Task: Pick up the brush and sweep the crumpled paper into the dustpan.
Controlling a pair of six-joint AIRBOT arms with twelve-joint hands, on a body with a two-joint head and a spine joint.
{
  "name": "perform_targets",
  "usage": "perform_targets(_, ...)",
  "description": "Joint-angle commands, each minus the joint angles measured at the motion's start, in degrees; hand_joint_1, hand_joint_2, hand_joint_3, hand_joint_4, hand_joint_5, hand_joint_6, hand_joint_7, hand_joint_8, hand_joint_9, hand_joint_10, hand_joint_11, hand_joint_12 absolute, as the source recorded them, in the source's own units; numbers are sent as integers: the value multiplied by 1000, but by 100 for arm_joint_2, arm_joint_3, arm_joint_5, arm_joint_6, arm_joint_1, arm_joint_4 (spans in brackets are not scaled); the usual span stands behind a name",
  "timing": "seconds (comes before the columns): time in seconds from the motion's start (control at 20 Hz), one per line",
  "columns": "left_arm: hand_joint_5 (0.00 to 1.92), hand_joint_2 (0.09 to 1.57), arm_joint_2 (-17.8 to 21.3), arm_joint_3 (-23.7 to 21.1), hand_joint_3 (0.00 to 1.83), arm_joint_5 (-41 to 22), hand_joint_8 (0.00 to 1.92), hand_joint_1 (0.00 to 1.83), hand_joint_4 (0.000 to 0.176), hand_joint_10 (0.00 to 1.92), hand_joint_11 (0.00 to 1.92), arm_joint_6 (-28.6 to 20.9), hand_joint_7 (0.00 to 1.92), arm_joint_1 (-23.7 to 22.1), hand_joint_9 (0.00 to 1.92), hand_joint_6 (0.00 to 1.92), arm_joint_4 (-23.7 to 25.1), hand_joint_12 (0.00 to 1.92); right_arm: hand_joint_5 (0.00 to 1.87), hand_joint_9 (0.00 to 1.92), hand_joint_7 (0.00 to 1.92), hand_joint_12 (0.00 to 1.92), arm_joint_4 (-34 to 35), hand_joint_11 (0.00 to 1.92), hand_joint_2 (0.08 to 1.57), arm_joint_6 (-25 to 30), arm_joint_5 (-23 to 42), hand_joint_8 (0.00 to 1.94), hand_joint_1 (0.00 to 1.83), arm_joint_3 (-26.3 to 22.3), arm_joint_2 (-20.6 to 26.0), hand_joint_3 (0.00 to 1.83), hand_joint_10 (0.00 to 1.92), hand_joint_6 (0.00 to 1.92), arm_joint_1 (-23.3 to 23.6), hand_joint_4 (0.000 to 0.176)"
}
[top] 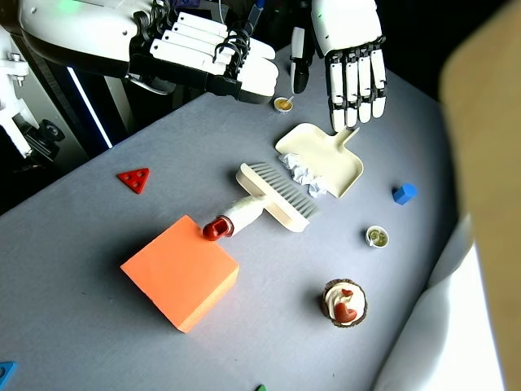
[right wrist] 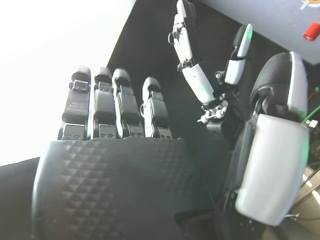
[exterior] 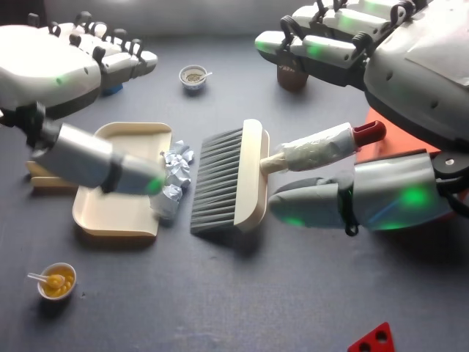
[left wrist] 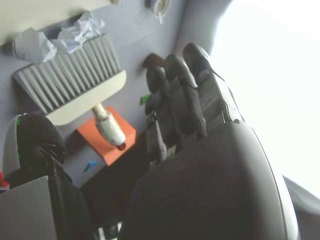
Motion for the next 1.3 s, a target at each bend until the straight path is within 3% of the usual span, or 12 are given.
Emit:
perform_targets(0.0,44,790,67,-6,18,-422,0,0,0,0,15,21,66,-85,84,0,60,28,143,205,174,125,-282,175,816,5,-487,2,0,-41,55,2,2,0,141,0)
perform_targets(0.3,47,784,68,-26,5,-357,7,0,0,9,44,186,62,-96,78,8,66,37,135,194,170,83,-282,176,847,5,-488,0,0,-35,55,2,1,0,141,0)
perform_targets(0.35,49,842,70,-20,7,-244,4,144,0,6,70,211,73,-101,94,3,66,43,133,194,173,82,-282,180,853,5,-488,1,7,-35,55,4,1,0,141,0)
perform_targets(0.4,9,913,69,-19,23,-143,1,454,0,2,69,298,48,-101,77,0,22,40,132,182,163,74,-282,166,860,5,-488,0,6,-34,55,6,0,0,140,0)
perform_targets(0.5,0,967,68,-17,11,3,3,872,0,5,68,1099,26,-89,64,0,-732,37,131,187,162,72,-275,170,849,5,-488,2,2,-42,55,0,4,1,134,0)
perform_targets(0.55,23,951,67,-3,1,18,9,952,0,9,81,1462,42,-52,76,8,-1035,43,123,188,159,76,-263,182,845,5,-487,1,0,-46,55,0,3,0,130,0)
perform_targets(0.65,5,959,61,139,3,137,3,963,0,7,64,1521,35,14,78,1,-1143,35,112,174,148,65,-161,167,859,5,-487,0,0,-51,55,4,0,0,122,0)
perform_targets(0.8,13,969,-5,440,6,352,9,929,0,4,42,1216,38,20,77,5,-760,25,122,179,149,67,-156,183,855,5,-595,12,0,-10,-27,1,12,13,44,0)
perform_targets(0.9,135,984,-21,580,4,382,8,909,0,5,78,1018,88,32,107,14,-559,41,130,179,155,63,-41,182,863,-225,-899,10,0,-6,-143,4,9,12,-31,0)
perform_targets(1.0,286,1021,-24,707,3,583,7,870,44,4,116,885,183,39,152,12,-234,56,129,174,149,59,270,177,866,-606,-1103,6,0,8,-284,5,5,9,-66,0)
perform_targets(1.2,477,1032,-35,817,3,863,3,880,60,1,159,891,244,64,177,9,78,72,38,90,68,20,377,98,866,-771,-1584,0,0,83,-540,3,0,0,-198,0)
perform_targets(1.25,494,1051,-46,815,10,856,0,852,72,0,147,891,238,81,172,12,168,66,82,138,111,32,367,140,869,-775,-1723,5,0,111,-621,1,7,5,-224,0)
